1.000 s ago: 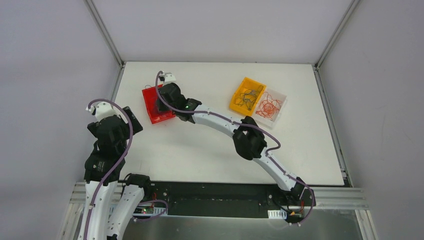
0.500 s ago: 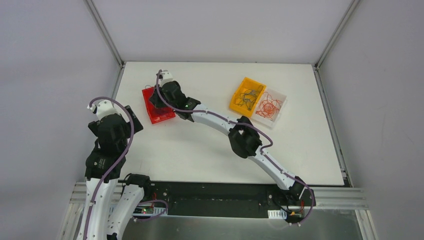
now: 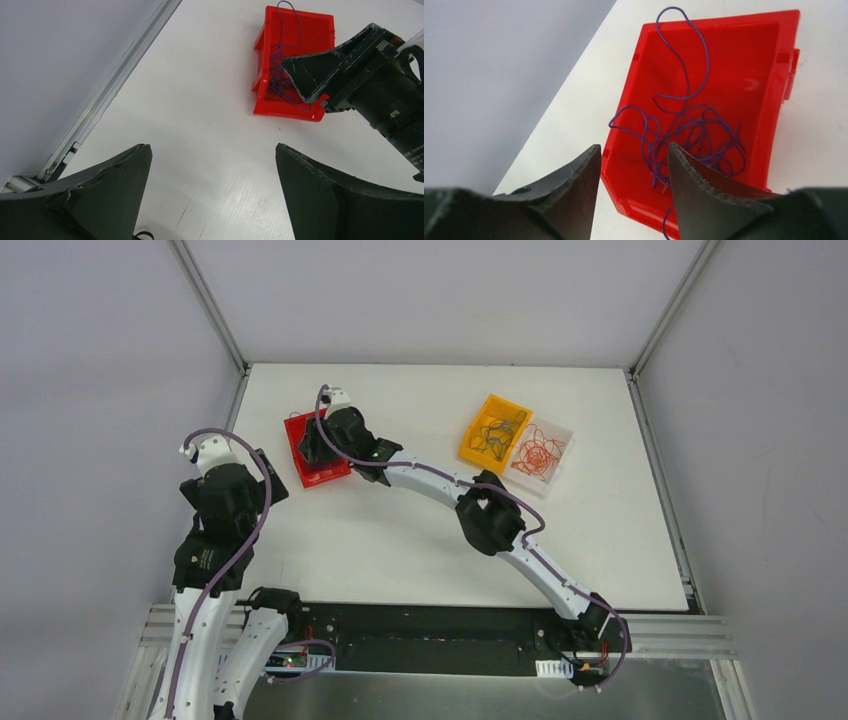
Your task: Untangle the cables
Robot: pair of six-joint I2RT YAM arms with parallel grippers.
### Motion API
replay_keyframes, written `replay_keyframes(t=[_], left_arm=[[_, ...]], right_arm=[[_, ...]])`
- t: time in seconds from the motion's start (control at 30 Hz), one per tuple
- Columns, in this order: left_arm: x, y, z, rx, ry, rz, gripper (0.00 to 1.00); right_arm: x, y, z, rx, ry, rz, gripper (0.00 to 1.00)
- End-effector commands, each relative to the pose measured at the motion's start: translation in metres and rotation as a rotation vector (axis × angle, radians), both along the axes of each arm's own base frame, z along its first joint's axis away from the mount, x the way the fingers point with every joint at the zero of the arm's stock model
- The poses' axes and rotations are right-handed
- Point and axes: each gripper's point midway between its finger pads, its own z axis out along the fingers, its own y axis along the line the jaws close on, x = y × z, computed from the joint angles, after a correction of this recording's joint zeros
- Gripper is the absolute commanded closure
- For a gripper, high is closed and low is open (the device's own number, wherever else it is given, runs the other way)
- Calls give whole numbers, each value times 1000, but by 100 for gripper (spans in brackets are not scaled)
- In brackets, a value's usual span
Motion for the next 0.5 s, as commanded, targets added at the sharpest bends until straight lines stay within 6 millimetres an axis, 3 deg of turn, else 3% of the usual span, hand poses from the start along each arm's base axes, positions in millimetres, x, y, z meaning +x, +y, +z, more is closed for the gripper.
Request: replay_keyframes(t=[0.0,0.13,0.27,0.3,0.33,0.37,0.43,0.47], left_arm=[[5,-4,18,-15,-54,-16,1],[8,-10,17,-33,-49,-45,1],[16,-37,12,-106,-29,-186,1],[18,-43,11,-130,-28,-205,1],[20,-49,9,-159,-24,-222,1],[22,-54,6,-185,-18,-233,1],[27,-63,0,-234,2,-253,1],[30,-68,-4,-259,17,-268,1]], right_arm=[[-4,-18,94,81,-41,-42,44],[-26,-44,101,61,-9,-33,38],[-55,-88,105,-1,-42,2,25],[-62,-106,118,-13,-71,-3,22],[-65,-121,105,-60,-75,-17,19],[-68,-143,118,-64,-94,-40,18],[-74,-186,104,-108,-65,-66,15],[-75,-206,107,-103,-50,-78,15]])
